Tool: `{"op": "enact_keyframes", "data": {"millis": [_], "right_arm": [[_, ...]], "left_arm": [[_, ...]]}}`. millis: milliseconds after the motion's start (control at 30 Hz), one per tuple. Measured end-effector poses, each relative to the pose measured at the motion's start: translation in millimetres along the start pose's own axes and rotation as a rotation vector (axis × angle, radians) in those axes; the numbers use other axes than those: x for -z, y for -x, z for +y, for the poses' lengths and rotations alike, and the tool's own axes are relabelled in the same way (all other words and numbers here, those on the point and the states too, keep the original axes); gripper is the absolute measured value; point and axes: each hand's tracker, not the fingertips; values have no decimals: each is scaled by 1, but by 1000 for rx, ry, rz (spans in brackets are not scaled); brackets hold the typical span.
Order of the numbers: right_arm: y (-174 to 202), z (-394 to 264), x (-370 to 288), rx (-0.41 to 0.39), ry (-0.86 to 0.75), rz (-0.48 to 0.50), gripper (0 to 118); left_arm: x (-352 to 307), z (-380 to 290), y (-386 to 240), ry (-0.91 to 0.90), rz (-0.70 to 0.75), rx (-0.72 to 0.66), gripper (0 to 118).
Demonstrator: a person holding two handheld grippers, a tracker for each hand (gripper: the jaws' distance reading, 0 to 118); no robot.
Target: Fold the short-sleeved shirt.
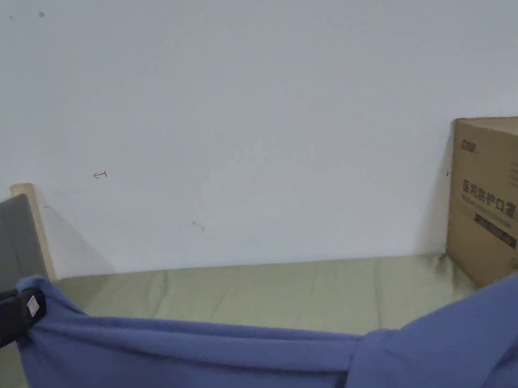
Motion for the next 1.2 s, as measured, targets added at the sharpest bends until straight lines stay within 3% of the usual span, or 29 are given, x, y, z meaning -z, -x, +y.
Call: {"op": "enact_keyframes", "data": {"millis": [133, 267, 367, 433, 600, 700, 833, 967, 1100, 1200], "right_arm": [[-16, 32, 85, 2, -30, -29, 1], [-31, 62, 167, -56, -77, -83, 1], [-47, 76, 213, -19, -126, -99, 1], [-54, 79, 240, -51, -153, -127, 1], [-73, 34, 299, -105, -108, -127, 1], [-85, -27, 319, -62, -37, -112, 1], [-96, -122, 310, 0, 96, -74, 1], [-97, -205, 257, 16, 216, -24, 1], [-80, -252, 173, 83, 265, 36, 1], [-70, -268, 110, 80, 288, 63, 1]], "left_arm": [[61, 30, -4, -12, 48, 32, 2], [133, 71, 8, -63, 102, 77, 2], [176, 89, 1, -97, 138, 93, 2], [204, 95, -5, -98, 149, 104, 2], [265, 52, -18, -99, 158, 142, 2], [295, -12, -13, 8, 149, 113, 2], [307, -106, 1, 186, 127, 135, 2], [275, -185, 12, 328, 74, 146, 2], [213, -236, 22, 393, 49, 3, 2], [163, -260, 30, 452, 38, -61, 2]]}}
